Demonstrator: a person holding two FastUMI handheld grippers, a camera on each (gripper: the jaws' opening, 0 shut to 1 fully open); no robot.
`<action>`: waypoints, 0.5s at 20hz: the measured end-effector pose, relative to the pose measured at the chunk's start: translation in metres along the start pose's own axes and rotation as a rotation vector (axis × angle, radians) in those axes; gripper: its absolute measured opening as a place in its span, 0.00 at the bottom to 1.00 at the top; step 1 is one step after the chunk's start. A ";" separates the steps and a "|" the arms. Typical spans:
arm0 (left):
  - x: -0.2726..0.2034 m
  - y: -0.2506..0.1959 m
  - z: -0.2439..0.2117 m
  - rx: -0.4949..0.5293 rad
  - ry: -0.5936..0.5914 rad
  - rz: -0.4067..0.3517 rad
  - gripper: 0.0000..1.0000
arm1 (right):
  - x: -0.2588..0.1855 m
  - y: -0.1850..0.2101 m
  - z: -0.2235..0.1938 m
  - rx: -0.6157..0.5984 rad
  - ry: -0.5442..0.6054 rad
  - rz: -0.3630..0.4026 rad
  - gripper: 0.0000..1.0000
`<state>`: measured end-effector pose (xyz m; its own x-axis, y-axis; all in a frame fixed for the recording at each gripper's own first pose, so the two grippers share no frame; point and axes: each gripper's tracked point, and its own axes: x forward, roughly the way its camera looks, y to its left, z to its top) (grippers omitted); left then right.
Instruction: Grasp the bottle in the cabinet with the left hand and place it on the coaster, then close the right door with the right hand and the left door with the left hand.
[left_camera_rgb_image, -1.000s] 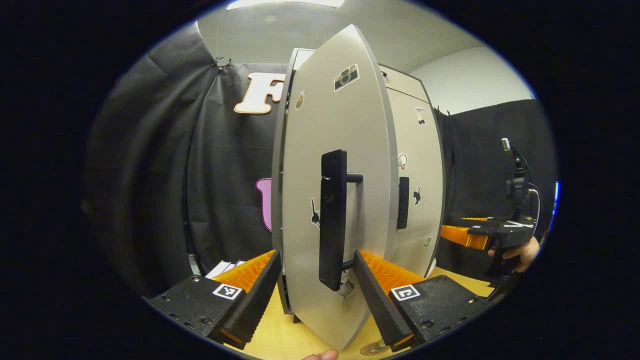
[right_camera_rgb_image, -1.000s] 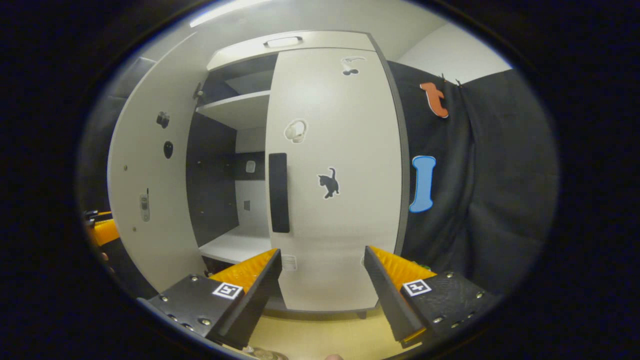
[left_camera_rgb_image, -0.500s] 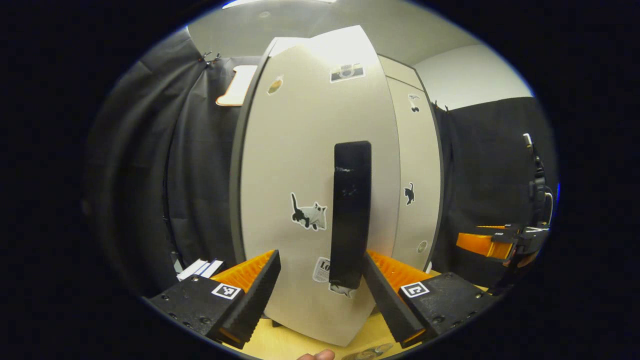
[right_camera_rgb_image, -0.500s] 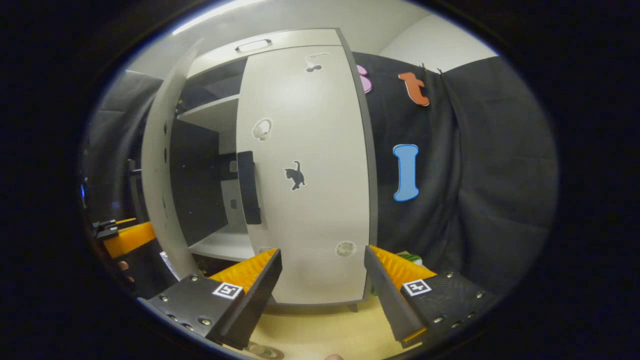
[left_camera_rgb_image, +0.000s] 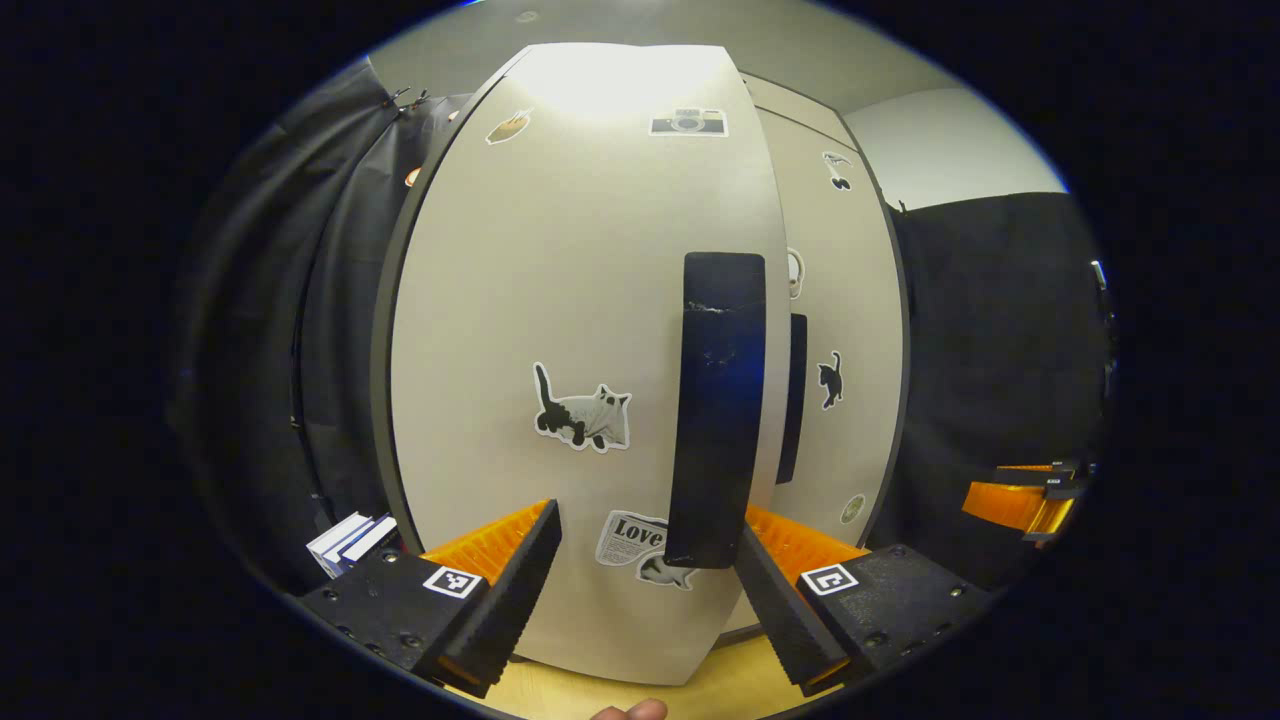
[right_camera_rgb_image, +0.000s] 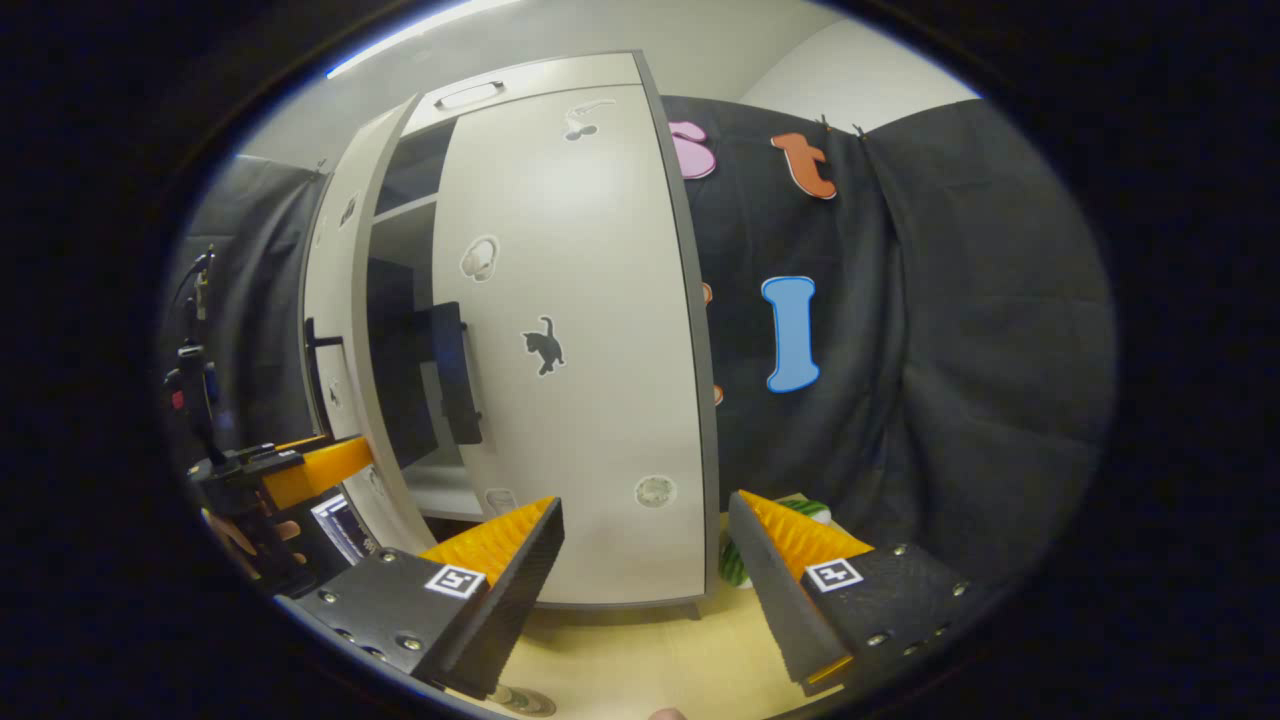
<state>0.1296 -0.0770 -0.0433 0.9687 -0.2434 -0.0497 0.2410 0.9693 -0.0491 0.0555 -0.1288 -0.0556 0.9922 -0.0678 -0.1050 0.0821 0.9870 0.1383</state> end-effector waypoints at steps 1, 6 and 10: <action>0.003 -0.001 0.000 -0.003 -0.001 0.003 1.00 | 0.002 0.002 -0.001 0.000 0.002 0.005 1.00; 0.029 -0.006 -0.001 0.004 0.002 0.022 1.00 | 0.003 0.008 0.002 -0.004 -0.003 0.022 1.00; 0.041 -0.005 -0.001 0.008 -0.005 0.054 1.00 | 0.001 0.009 -0.001 -0.006 0.002 0.029 1.00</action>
<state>0.1679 -0.0920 -0.0457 0.9806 -0.1902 -0.0471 0.1885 0.9813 -0.0386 0.0575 -0.1195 -0.0554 0.9939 -0.0391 -0.1035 0.0530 0.9894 0.1351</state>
